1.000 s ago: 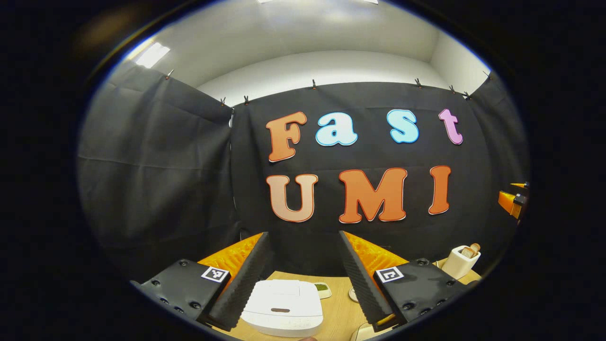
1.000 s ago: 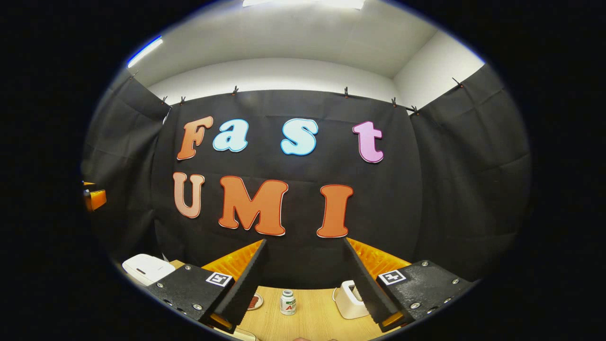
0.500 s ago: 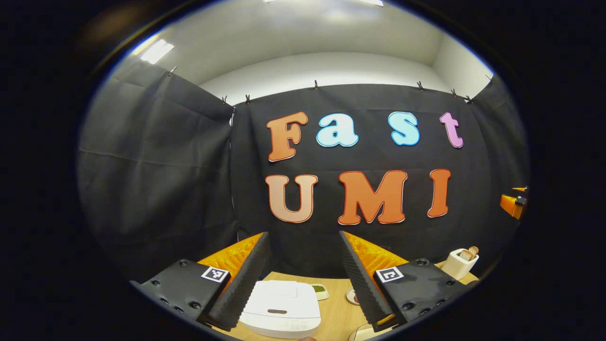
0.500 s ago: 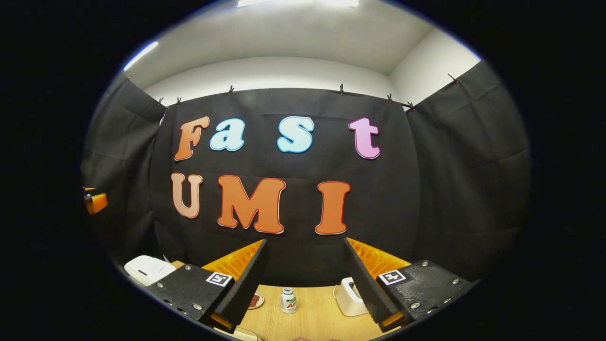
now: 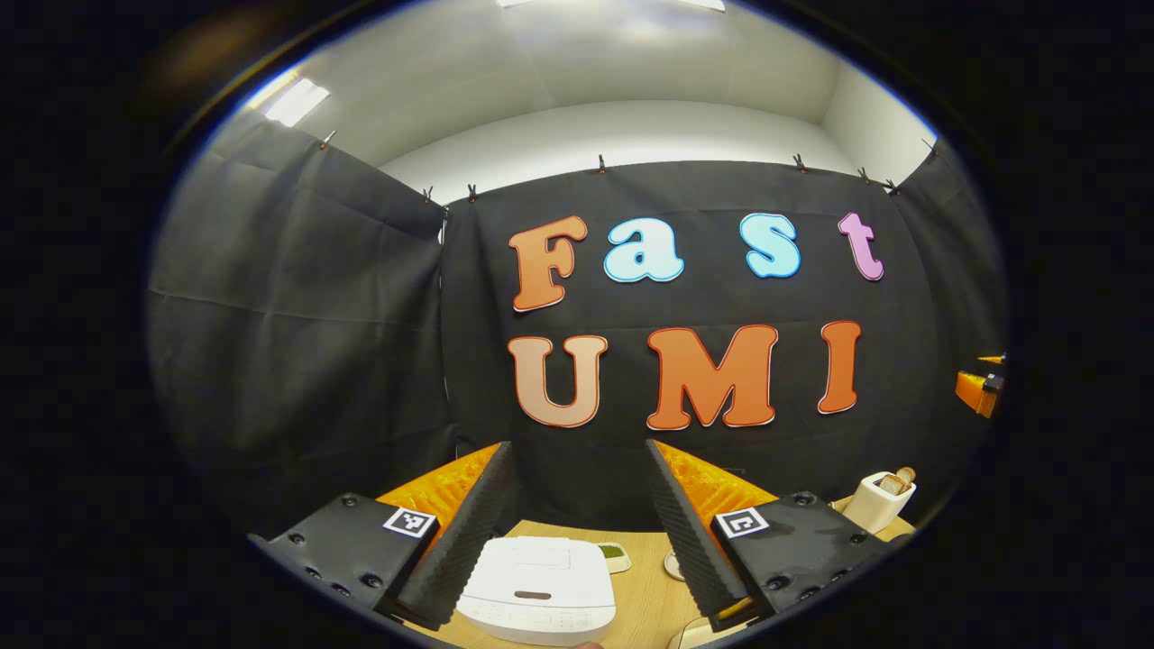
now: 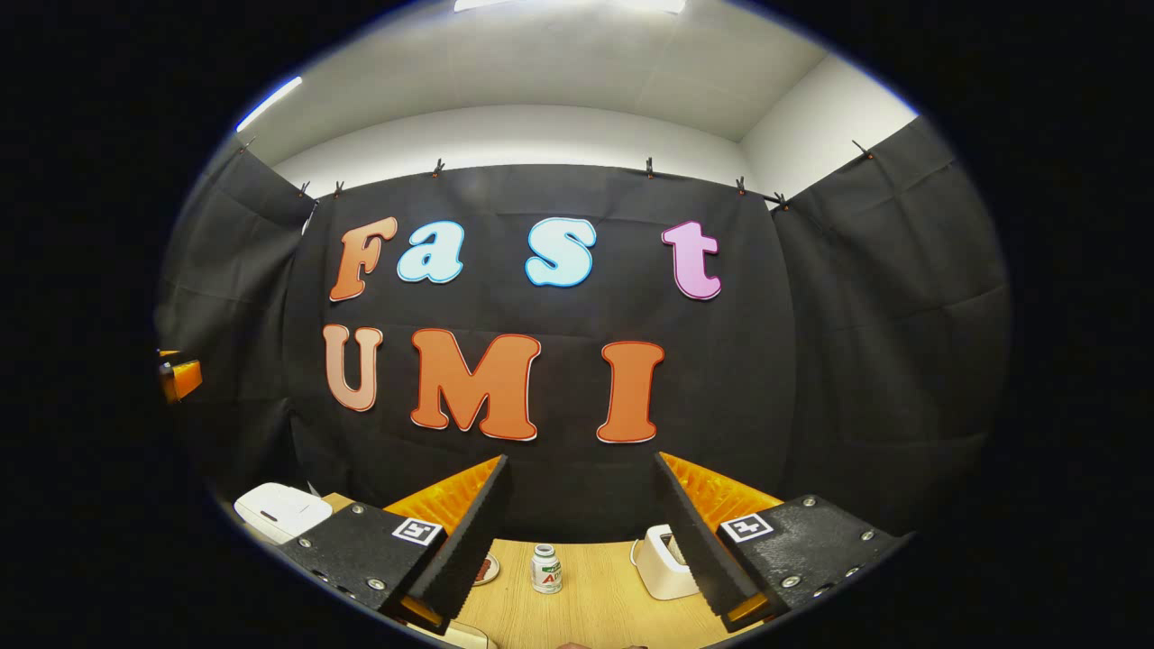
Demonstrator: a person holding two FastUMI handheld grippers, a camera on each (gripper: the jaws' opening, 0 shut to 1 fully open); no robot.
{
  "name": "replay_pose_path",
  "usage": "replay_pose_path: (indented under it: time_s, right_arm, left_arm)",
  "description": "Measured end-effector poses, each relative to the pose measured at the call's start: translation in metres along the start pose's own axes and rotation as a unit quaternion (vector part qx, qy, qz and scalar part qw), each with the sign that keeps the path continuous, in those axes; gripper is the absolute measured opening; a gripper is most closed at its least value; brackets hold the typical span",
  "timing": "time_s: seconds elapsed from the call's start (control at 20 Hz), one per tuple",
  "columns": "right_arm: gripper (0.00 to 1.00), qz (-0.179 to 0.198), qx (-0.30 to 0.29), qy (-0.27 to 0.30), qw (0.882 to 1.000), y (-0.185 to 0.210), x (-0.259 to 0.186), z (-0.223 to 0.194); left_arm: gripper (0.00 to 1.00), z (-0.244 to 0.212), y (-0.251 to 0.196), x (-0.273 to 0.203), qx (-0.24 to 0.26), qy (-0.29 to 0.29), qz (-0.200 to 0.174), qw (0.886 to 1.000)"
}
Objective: Close the left gripper, press the button to open the rice cooker; take a wooden spoon from the chopstick holder with the right hand, scoop a spoonful of rice and pour it into the rice cooker, then put the wooden spoon back into the chopstick holder.
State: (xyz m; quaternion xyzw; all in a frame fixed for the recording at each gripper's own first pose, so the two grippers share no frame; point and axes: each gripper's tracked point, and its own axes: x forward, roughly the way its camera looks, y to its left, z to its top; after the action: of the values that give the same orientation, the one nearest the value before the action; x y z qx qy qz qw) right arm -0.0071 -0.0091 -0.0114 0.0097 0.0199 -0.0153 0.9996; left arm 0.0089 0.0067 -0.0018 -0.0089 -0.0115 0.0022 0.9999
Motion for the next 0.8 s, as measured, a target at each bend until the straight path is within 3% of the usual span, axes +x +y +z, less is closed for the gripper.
replay_pose_path:
  time_s: [0.15,0.2,0.8]
  right_arm:
    - [1.00,-0.004,-0.001,0.003,1.000,-0.001,-0.001,-0.003]
    - [0.96,-0.005,-0.001,0.005,1.000,-0.002,0.000,-0.003]
    - [0.96,-0.013,-0.010,0.016,1.000,-0.002,-0.004,-0.015]
  left_arm:
    - [0.99,-0.003,0.002,0.001,0.002,0.003,0.001,1.000]
    - [0.98,-0.002,0.002,0.003,0.003,0.003,0.002,1.000]
    - [0.96,-0.008,0.034,0.015,0.004,0.015,0.027,1.000]
